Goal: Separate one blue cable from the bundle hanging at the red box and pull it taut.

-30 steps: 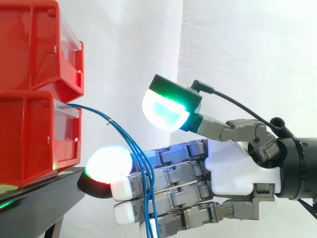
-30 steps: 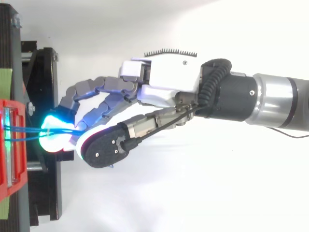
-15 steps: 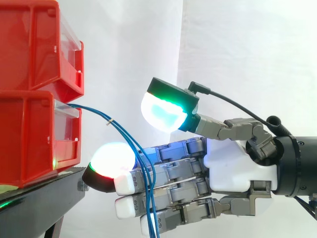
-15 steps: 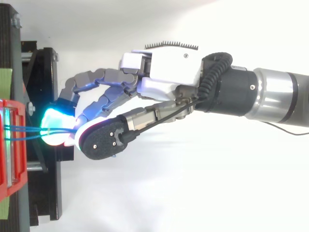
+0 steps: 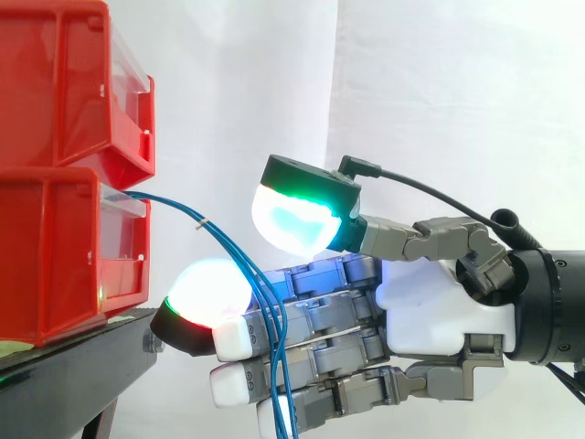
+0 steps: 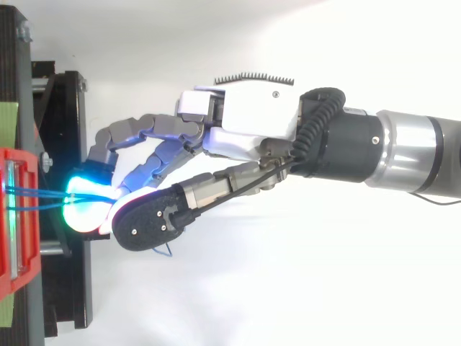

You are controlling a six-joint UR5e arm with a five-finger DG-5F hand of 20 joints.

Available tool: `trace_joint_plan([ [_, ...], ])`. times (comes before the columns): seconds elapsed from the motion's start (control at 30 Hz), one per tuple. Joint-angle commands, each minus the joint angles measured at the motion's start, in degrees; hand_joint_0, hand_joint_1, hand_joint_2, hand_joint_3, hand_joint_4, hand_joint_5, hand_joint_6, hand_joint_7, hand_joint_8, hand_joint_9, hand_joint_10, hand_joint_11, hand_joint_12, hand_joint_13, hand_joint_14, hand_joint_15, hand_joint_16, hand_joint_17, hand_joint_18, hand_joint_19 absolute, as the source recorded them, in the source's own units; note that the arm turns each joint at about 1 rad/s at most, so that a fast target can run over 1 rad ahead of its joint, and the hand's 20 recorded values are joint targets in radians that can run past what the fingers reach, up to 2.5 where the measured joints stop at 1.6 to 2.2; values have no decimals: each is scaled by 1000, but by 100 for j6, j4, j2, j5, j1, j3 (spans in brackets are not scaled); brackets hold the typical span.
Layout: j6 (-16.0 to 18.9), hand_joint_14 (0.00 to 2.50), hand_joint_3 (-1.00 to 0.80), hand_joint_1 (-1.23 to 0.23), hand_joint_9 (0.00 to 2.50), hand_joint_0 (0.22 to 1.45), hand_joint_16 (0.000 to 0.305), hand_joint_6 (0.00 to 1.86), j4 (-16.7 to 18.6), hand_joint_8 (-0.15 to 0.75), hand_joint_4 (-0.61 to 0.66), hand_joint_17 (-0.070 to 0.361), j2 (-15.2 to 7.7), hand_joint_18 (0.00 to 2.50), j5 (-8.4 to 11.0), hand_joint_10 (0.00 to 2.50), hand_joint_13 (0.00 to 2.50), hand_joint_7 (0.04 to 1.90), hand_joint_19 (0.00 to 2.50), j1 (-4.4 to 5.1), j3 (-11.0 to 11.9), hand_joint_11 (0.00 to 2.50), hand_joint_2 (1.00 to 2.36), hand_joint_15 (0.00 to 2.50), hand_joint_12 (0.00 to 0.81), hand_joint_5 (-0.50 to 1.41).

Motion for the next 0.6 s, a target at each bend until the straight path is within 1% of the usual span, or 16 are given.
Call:
trace_joint_plan([
  [0.0, -46, 12, -373, -541, 840, 699, 35, 503, -9, 301, 240, 78, 0, 663, 3, 12, 749, 1127, 389, 3, 0, 330, 1011, 323, 341, -123],
  [0.1, -54, 12, -392, -523, 845, 692, 35, 503, -26, 301, 247, 78, 0, 668, 3, 10, 750, 1136, 390, 12, 0, 337, 1010, 320, 340, -121],
  [0.23, -37, 12, -404, -512, 850, 684, 35, 503, -35, 300, 241, 78, 0, 669, -23, 10, 759, 1147, 398, -41, 0, 340, 1009, 318, 341, -119],
  [0.27, -37, 12, -407, -510, 851, 683, 35, 503, -35, 303, 245, 78, 9, 672, -23, 10, 762, 1153, 391, -41, 0, 343, 1009, 322, 342, -119],
  [0.57, -11, 14, -349, -536, 866, 696, 34, 503, -97, 305, 234, 77, 17, 677, -32, 11, 770, 1162, 397, -67, 0, 354, 1013, 327, 342, -116],
])
